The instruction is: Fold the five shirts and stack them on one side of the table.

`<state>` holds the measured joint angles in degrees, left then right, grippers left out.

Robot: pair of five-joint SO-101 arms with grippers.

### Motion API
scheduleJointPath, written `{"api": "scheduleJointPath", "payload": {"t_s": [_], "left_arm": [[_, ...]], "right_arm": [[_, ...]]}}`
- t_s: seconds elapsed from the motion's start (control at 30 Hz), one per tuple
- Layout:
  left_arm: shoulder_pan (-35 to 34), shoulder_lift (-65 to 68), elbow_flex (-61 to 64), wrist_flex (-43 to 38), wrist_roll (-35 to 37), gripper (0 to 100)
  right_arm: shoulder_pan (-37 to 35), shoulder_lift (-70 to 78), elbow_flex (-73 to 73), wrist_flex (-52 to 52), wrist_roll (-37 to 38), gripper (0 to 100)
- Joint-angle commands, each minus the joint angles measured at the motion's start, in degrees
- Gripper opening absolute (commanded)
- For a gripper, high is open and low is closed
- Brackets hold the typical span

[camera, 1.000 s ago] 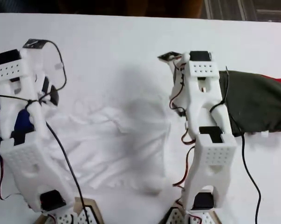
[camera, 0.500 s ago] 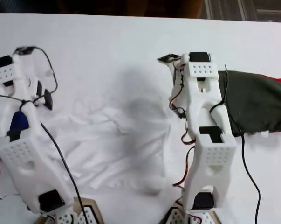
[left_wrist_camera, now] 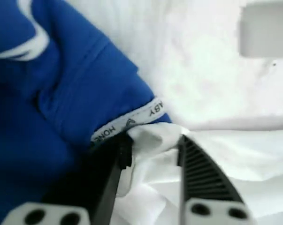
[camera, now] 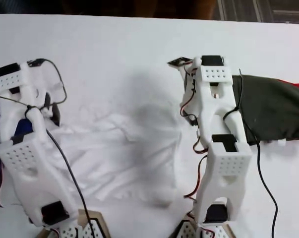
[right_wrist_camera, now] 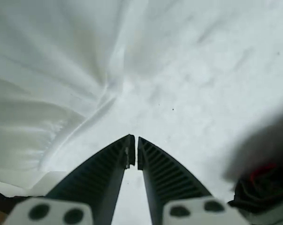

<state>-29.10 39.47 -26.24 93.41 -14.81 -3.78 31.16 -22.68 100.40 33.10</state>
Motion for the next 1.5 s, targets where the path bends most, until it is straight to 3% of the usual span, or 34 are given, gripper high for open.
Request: {"api": "scheduleJointPath", "payload": {"t_s": [0.0,0.27,0.5,0.67,0.83,1.0,1.47], "left_arm": [[0.8,-0.9,-1.7,0.7,1.8,3],[0.8,-1.0,-1.8,0.8,4.5,3],[1.5,-1.0,-2.8,2.5,4.5,3],[2.5,-1.0,-4.7,3.6,4.5,3],[2.5,-1.0,-4.9,3.6,4.4,3],[2.5,-1.0,-5.1,3.6,4.2,3],[2.5,-1.0,-5.2,3.6,4.2,3]], "right_arm": [[-0.1,-4.2,-0.4,1.1,0.2,2.0],[-0.1,-5.3,-0.5,1.1,0.2,2.0],[-0.7,-17.8,0.6,1.1,0.6,2.3],[-7.7,-21.0,9.6,1.1,6.7,2.5],[-15.9,-20.9,15.2,0.2,6.4,3.3],[-19.9,-20.8,15.2,-6.0,1.8,15.2],[-16.0,-8.1,14.9,-16.9,1.2,17.6]]}}
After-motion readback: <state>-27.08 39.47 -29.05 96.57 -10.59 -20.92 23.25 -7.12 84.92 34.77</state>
